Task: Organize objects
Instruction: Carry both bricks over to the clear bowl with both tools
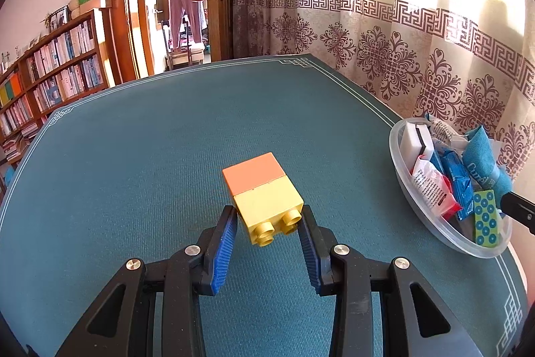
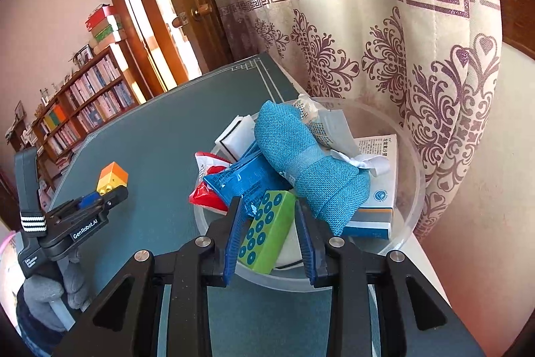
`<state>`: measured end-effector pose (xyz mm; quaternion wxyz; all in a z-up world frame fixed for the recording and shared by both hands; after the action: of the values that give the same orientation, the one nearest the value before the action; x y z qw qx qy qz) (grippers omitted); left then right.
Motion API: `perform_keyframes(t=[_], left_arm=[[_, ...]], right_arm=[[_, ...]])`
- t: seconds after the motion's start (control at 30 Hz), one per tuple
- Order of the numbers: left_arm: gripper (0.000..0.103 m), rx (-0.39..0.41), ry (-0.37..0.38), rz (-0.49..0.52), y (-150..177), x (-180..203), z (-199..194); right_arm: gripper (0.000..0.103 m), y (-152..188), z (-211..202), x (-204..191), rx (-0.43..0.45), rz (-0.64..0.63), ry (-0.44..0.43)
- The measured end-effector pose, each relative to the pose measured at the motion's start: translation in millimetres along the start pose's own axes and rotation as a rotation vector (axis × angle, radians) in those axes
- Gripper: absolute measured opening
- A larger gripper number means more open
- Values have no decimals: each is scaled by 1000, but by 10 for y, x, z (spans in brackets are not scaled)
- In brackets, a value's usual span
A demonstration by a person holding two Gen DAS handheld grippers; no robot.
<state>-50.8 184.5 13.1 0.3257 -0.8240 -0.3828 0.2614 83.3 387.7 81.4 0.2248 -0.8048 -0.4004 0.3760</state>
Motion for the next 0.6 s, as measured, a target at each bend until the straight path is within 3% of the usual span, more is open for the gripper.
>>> perform_keyframes(t=[0.27,0.6], left_arm=[[40,21,92,5,-72,145,-68],[40,40,223,92,-355,599,-96]], right_arm=[[33,38,-165,-55,25,-43,-10],[33,58,-315,-42,59,-60,-24]])
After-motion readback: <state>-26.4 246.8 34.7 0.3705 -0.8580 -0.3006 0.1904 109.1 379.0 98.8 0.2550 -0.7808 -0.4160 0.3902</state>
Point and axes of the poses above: each gripper's, at about its wrist camera, not at the fingertips, and z roughly the way its jaws point, x to its right, y to its underside, the point moved 4 cm from there along z, roughly the way its jaws point, and after that the axes turned 15 degrees about z, right-handed, at the moved point
